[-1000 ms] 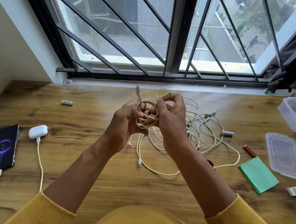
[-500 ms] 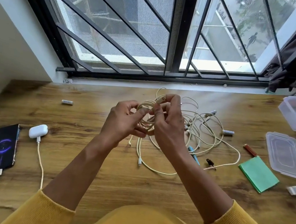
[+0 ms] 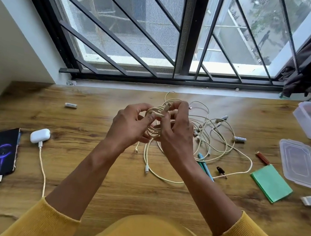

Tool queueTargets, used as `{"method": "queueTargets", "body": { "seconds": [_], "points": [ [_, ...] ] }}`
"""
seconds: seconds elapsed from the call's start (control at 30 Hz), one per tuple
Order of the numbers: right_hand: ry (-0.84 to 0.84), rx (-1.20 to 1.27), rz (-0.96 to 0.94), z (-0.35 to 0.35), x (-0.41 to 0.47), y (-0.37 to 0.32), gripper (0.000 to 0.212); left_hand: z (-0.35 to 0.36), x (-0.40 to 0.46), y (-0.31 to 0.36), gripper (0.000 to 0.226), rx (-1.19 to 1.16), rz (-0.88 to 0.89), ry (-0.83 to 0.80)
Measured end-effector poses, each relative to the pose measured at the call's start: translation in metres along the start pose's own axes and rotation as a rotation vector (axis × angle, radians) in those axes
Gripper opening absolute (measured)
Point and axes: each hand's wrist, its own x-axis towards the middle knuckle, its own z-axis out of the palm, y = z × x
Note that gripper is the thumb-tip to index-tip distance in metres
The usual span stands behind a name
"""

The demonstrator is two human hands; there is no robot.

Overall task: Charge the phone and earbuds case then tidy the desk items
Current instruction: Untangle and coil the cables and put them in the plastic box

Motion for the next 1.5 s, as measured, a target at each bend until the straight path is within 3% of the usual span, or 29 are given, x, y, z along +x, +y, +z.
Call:
{"method": "queueTargets", "body": {
  "seconds": [0.23, 0.43, 0.63, 0.87, 1.07, 1.5],
  "points": [
    [-0.033, 0.087, 0.049, -0.006, -0.002, -0.01, 0.015, 0.0, -0.002, 0.005, 0.04, -0.05, 0.06, 0.133],
    [-0.09, 0.192, 0.062, -0.008, 0.001, -0.009, 0.014, 0.0, -0.002, 0.005, 0.022, -0.018, 0.118, 0.115],
    [-0.108, 0.269, 0.085, -0.012, 0.005, -0.012, 0.019, 0.0, -0.006, 0.006, 0.062, 0.122, 0.307, 0.171],
    [-0.114, 0.329, 0.105, -0.016, 0.008, -0.015, 0.01, 0.005, -0.011, 0.01, 0.021, 0.123, 0.546, 0.169],
    [-0.1, 0.219, 0.068, -0.014, 0.009, -0.013, 0.01, 0.005, -0.003, 0.002, 0.017, 0.19, 0.534, 0.344],
    [-0.141, 0.044, -0.094, -0.007, -0.001, -0.01, 0.012, 0.002, 0.001, 0.005, 0.013, 0.047, 0.4, 0.591]
  ]
}}
